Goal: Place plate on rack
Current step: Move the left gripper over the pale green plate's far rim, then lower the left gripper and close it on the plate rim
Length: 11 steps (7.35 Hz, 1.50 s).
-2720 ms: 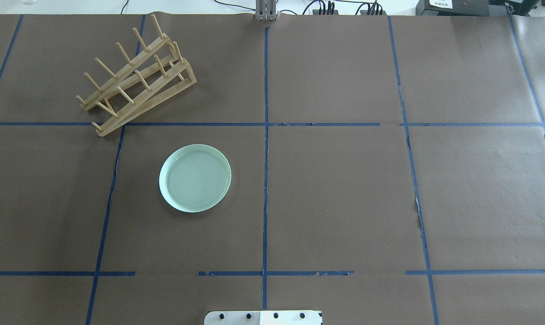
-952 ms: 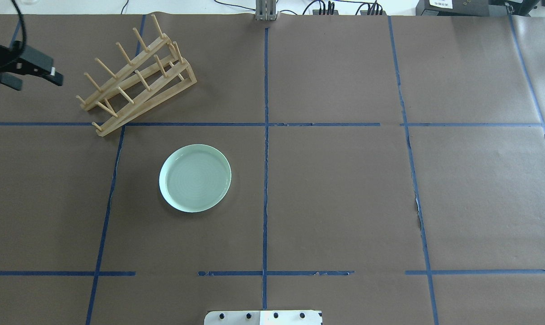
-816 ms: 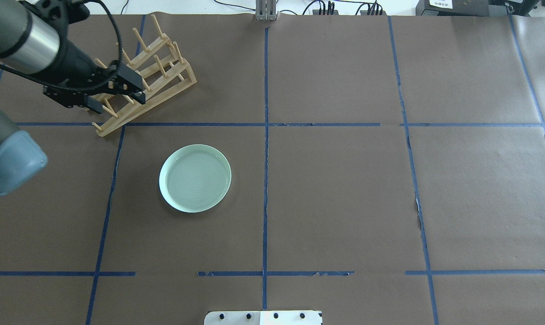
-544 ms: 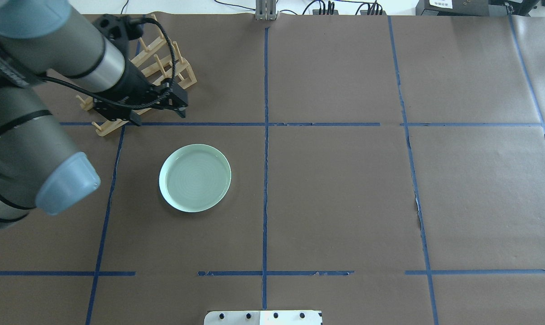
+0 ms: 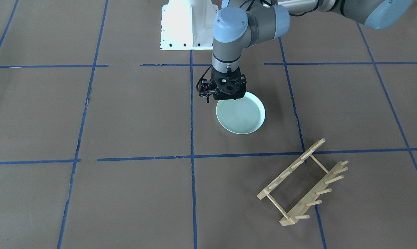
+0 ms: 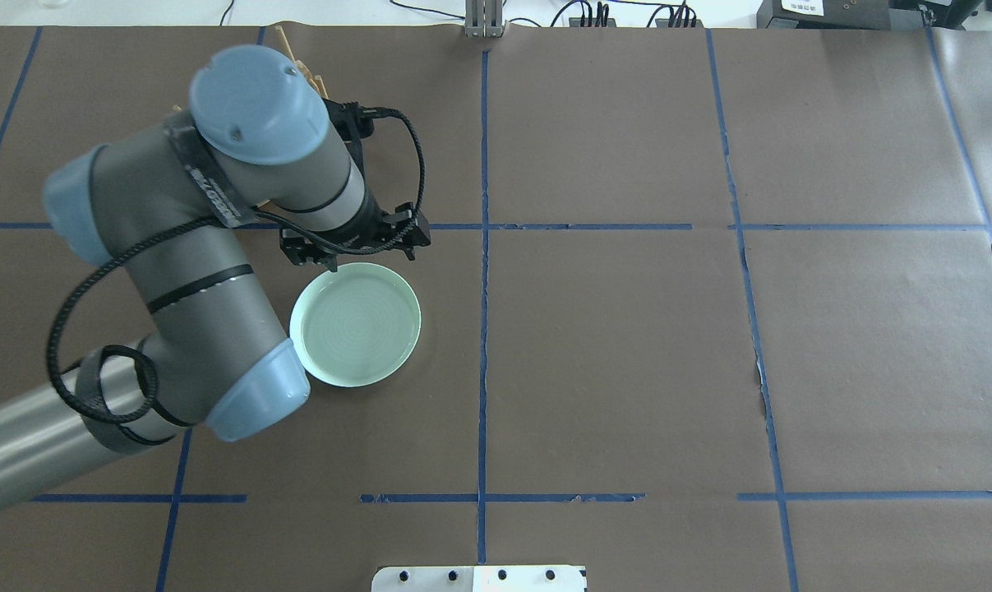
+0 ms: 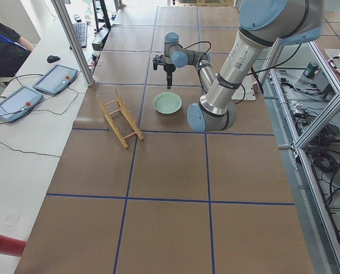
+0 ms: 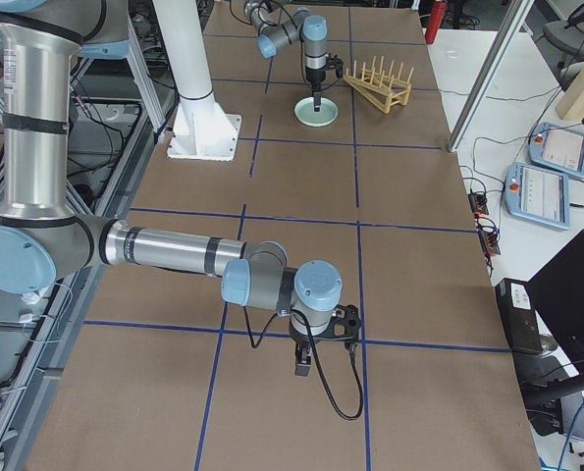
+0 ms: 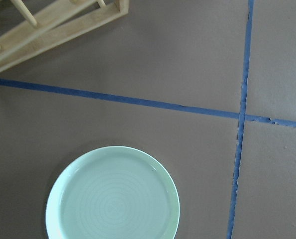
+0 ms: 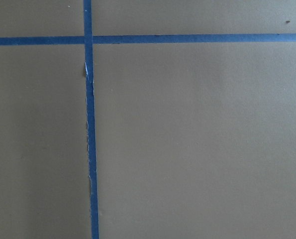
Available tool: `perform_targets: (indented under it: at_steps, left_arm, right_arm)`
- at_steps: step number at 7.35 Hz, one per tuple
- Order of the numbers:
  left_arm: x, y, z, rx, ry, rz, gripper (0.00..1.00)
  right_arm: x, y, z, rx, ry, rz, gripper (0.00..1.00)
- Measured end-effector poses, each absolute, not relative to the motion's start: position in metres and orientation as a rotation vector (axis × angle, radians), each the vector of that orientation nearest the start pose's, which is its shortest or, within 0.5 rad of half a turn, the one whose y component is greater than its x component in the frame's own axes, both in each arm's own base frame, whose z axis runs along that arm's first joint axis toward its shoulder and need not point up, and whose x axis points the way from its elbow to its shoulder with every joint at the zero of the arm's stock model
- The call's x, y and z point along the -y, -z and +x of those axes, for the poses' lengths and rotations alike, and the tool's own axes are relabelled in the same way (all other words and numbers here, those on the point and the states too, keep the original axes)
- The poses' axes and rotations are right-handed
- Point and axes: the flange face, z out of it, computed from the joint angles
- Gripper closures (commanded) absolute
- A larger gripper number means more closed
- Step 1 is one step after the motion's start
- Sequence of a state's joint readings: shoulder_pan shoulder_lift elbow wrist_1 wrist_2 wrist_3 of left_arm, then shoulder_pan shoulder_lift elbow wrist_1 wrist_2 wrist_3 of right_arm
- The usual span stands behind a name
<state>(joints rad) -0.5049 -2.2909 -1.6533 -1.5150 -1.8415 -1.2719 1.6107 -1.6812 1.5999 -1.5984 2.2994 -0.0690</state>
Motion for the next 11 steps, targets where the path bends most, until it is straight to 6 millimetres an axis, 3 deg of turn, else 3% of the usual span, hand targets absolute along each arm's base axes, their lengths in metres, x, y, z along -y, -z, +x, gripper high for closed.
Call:
perform_targets:
  at_steps: [2,4,6,7,9,11]
  left_arm:
    - [0.427,-0.231,0.586,-0.774,0.078,0.055,0.06]
    - [0.428,-0.240,0.593,-0.773,0.073,0.057,0.15]
    - [0.429,-0.244,0.595,-0.779,0.070,0.061,0.37]
    - [0.430,-0.246,0.596,-0.783,0.070,0.064,0.53]
    - [0.430,-0.246,0.596,-0.787,0.069,0.066,0.95]
    - [0.430,-0.246,0.596,-0.787,0.071,0.070,1.00]
  right_arm:
    - [0.432,-0.701,0.084,0.732,-0.012,-0.064,0.00]
    - [0.432,-0.701,0.084,0.732,-0.012,-0.064,0.00]
    - [0.432,-0.701,0.085,0.732,-0.012,-0.064,0.00]
    - [0.432,-0.701,0.084,0.732,-0.012,-0.064,0.00]
    - [0.432,-0.701,0.084,0.732,-0.012,-0.064,0.00]
    - [0.432,-0.701,0.084,0.732,-0.012,-0.064,0.00]
